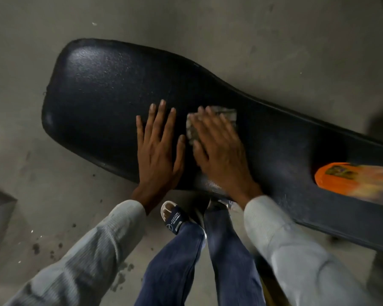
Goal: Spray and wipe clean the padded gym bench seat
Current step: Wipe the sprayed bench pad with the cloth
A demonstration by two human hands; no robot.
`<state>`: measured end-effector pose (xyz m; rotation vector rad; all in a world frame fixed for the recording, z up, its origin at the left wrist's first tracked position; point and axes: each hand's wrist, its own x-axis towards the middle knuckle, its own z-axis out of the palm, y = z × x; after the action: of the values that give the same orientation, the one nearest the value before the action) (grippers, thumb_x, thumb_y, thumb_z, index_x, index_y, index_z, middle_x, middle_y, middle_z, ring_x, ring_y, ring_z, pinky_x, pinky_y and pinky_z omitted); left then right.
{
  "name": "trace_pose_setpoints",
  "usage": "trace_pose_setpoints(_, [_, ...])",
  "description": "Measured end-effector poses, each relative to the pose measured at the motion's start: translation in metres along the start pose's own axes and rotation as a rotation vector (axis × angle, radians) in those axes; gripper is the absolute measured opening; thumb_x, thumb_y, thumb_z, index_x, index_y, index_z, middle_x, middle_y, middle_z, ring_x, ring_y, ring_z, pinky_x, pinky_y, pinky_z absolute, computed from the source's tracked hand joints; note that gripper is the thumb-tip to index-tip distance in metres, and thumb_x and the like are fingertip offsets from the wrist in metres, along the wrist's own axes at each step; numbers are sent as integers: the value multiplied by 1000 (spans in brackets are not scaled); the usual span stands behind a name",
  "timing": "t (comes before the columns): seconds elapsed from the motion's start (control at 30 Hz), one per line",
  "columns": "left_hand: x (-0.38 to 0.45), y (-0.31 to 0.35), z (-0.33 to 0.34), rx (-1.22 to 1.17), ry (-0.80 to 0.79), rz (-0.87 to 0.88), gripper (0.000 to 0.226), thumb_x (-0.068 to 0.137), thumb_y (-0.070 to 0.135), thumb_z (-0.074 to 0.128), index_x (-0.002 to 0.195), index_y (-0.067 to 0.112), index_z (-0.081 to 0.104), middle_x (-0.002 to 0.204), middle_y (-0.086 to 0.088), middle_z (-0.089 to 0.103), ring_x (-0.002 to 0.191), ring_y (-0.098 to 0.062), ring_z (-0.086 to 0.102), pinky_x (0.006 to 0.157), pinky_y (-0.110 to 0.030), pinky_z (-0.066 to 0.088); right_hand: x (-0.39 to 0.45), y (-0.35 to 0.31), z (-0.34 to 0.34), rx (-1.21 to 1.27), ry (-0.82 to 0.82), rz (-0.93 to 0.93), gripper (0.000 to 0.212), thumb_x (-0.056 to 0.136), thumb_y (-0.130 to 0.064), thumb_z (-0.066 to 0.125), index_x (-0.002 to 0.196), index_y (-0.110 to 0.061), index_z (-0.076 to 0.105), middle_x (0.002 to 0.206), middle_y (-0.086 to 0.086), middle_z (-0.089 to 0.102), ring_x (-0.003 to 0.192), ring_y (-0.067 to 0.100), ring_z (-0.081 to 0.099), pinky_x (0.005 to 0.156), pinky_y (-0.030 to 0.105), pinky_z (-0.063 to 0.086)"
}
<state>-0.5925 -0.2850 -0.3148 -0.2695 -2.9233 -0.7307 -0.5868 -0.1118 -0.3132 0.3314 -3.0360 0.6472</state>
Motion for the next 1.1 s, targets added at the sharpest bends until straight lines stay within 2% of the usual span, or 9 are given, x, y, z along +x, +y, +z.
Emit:
trace_pose_setpoints(0.17, [9,28,12,-9,-84,71,62,108,32,50,162,3,39,173,-20,28,164,-37,21,133,-62,10,-10,40,-21,-6,112,286,55,112,-31,41,164,-13,41,173,12,36,164,28,29,134,51,22])
trace_pose_setpoints(0.23, [9,33,18,1,-122,96,65,107,34,49,164,4,36,174,-19,25,165,-36,17,134,-60,7,-44,31,-21,-27,134,414,57,113,-33,37,166,-13,36,175,11,32,165,28,25,134,52,21])
trace_pose_setpoints(0.3, [8,34,22,26,-142,107,65,108,34,49,165,5,34,175,-18,23,165,-35,14,135,-59,6,-78,10,-14,-56,93,461,60,112,-34,35,168,-12,31,177,10,26,167,28,20,135,52,18])
trace_pose_setpoints(0.43, [6,32,23,16,-144,96,62,110,32,48,165,8,35,176,-16,23,166,-32,14,135,-58,7,-97,-13,-1,-86,-7,253,60,112,-35,38,167,-12,33,176,12,28,165,29,23,135,48,16])
trace_pose_setpoints(0.6, [8,36,22,26,-141,73,58,111,32,46,163,7,39,175,-16,27,165,-32,17,133,-61,13,-47,26,-14,-10,-19,76,57,112,-34,40,165,-15,38,173,10,36,164,26,28,136,40,11])
trace_pose_setpoints(0.77, [5,37,22,80,-167,80,64,109,38,44,164,8,36,175,-16,25,165,-33,16,133,-60,11,-13,58,-25,0,69,187,56,111,-33,42,164,-15,42,173,10,37,164,25,29,136,44,18])
trace_pose_setpoints(0.9, [6,38,22,91,-167,84,66,107,37,47,165,7,35,175,-16,24,165,-33,15,134,-59,10,-29,35,-21,7,77,291,59,112,-34,40,167,-13,35,175,12,31,166,26,23,136,46,16])
trace_pose_setpoints(1.0, [5,38,22,71,-162,92,66,107,36,49,164,7,36,175,-16,25,165,-33,16,134,-58,10,-63,12,-15,13,34,245,60,112,-35,40,168,-13,32,176,10,28,167,26,20,137,46,13])
trace_pose_setpoints(1.1, [6,36,22,44,-153,85,64,107,36,50,163,8,38,175,-16,26,165,-33,18,134,-58,10,-70,11,-10,37,51,209,57,112,-35,41,165,-14,39,174,9,34,165,24,24,137,45,15])
